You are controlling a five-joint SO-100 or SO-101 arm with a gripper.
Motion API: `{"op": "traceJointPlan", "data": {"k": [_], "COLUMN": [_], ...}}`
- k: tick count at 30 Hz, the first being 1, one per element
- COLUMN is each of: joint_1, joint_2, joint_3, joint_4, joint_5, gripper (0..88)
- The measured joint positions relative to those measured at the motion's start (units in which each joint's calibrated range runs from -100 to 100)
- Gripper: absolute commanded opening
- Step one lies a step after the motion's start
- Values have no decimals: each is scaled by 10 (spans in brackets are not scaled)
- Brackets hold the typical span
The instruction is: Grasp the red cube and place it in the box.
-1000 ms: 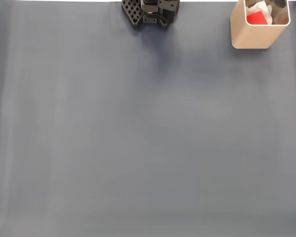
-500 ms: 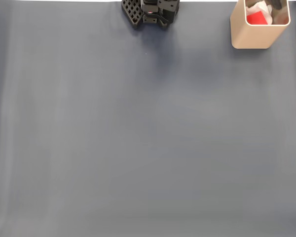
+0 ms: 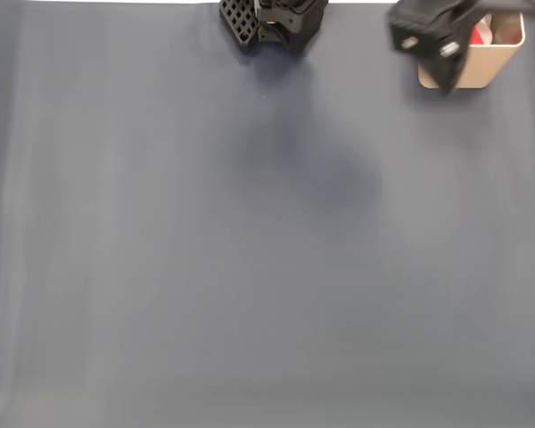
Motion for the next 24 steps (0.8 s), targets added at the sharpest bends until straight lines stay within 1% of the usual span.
{"op": "traceJointPlan", "data": {"k": [3, 7, 14, 20, 24], "joint_1": [66, 129, 248, 315, 340], "joint_2": [-11, -26, -81, -152, -220], "joint_3": [14, 36, 121, 216, 296], "joint_4": [-6, -31, -103, -151, -180], "joint_5": [-2, -3, -3, -3, -3], "gripper": [1, 1, 1, 2, 2]}}
